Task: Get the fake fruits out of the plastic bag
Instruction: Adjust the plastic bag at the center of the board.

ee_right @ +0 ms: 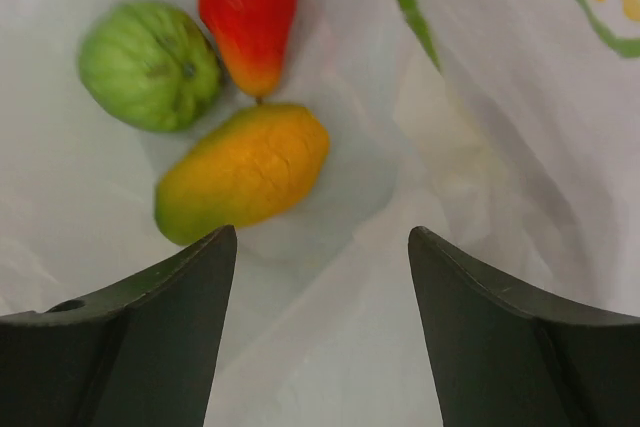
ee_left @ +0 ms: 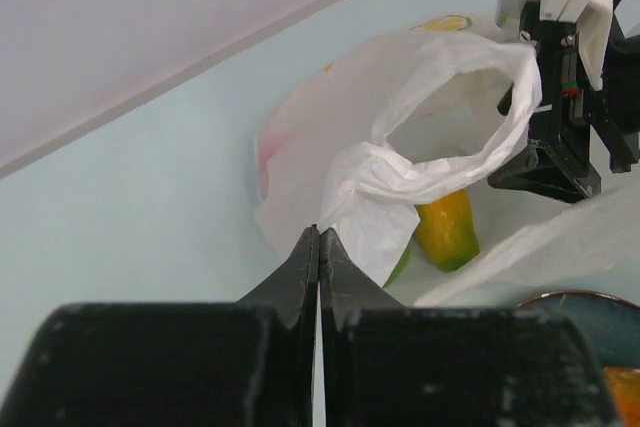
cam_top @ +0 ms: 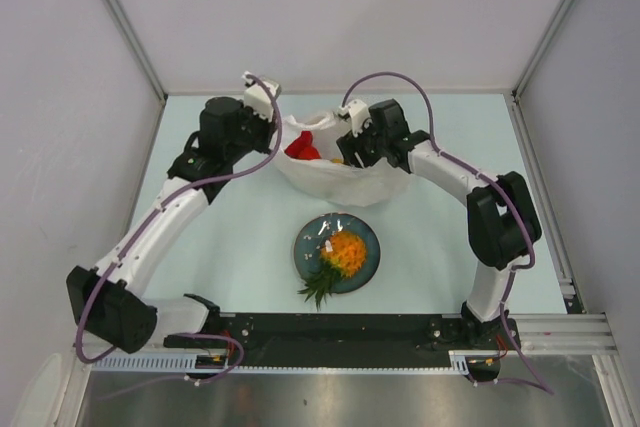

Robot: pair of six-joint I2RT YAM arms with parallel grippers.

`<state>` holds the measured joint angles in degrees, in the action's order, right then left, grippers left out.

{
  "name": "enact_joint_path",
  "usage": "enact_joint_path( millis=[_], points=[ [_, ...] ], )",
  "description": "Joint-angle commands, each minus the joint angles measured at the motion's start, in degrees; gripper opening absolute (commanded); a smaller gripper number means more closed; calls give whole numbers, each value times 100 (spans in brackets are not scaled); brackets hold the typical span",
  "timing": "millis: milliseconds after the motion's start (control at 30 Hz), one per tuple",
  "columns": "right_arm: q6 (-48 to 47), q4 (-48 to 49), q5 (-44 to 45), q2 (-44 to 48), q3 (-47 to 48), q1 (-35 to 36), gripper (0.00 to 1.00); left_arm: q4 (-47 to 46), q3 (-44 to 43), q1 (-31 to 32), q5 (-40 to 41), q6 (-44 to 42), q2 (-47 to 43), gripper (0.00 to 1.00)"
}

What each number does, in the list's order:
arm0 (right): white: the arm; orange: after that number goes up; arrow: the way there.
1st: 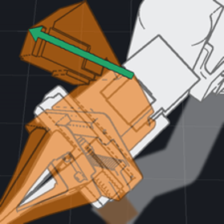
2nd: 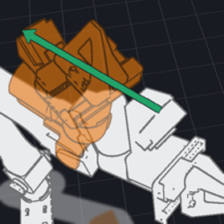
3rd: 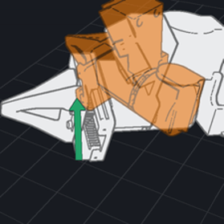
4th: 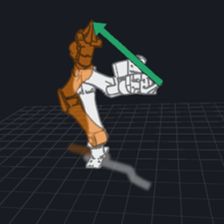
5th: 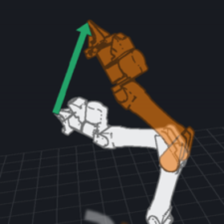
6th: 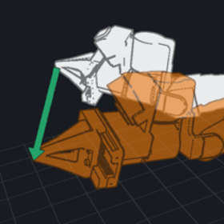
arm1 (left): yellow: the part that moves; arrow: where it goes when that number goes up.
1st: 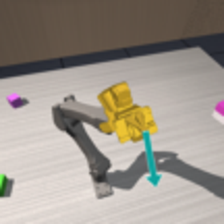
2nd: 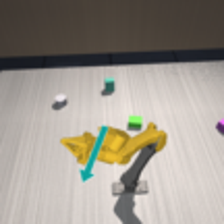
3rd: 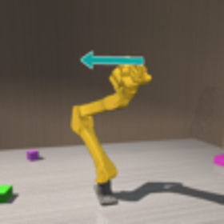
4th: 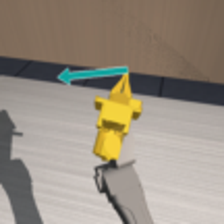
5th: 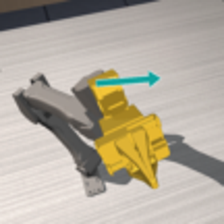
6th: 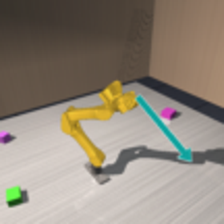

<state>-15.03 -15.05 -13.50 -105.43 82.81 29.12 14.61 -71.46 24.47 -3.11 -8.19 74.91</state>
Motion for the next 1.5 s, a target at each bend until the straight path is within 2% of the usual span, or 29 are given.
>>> enact_joint_path(
  millis=[0, 100, 300, 400, 567, 800, 900, 1033, 1200, 1400, 1467],
  points=[
    [-273, 63, 409, 399, -624, -21, 75, 147, 735, -223, -417, 335, -784, 0],
    [-448, 168, 540, 566, -1072, 75, 78, 121, 1395, -215, -453, 344, -1075, 0],
    [-624, 440, 848, 637, -1311, 321, 84, 59, 1907, -223, -594, 660, -1269, 0],
    [-721, 774, 1120, 760, -1302, 471, 84, 94, 1934, -232, -568, 669, -1330, 0],
    [-695, 1126, 1042, 787, -1118, 664, 84, 270, 1733, -337, -234, 652, -1471, 0],
    [-187, 978, 656, -135, -99, 682, 80, 367, 1609, -346, -137, 502, -1507, 0],
    [279, 715, 455, -757, 665, 630, 83, 367, 1521, -372, -338, 520, -1445, 0],
    [1044, 538, 216, -1462, 1483, 594, 93, 419, 1425, -443, -655, 581, -1357, 0],
    [1230, 433, 137, -2156, 2352, 665, 100, 516, 1319, -504, -857, 608, -1216, 0],
    [1265, 345, 453, -2834, 2829, 665, 98, 596, 1258, -584, -980, 625, -1076, 0],
    [1248, 459, 445, -2852, 2803, 612, 88, 578, 1266, -610, -980, 634, -1058, 0]
  ],
)
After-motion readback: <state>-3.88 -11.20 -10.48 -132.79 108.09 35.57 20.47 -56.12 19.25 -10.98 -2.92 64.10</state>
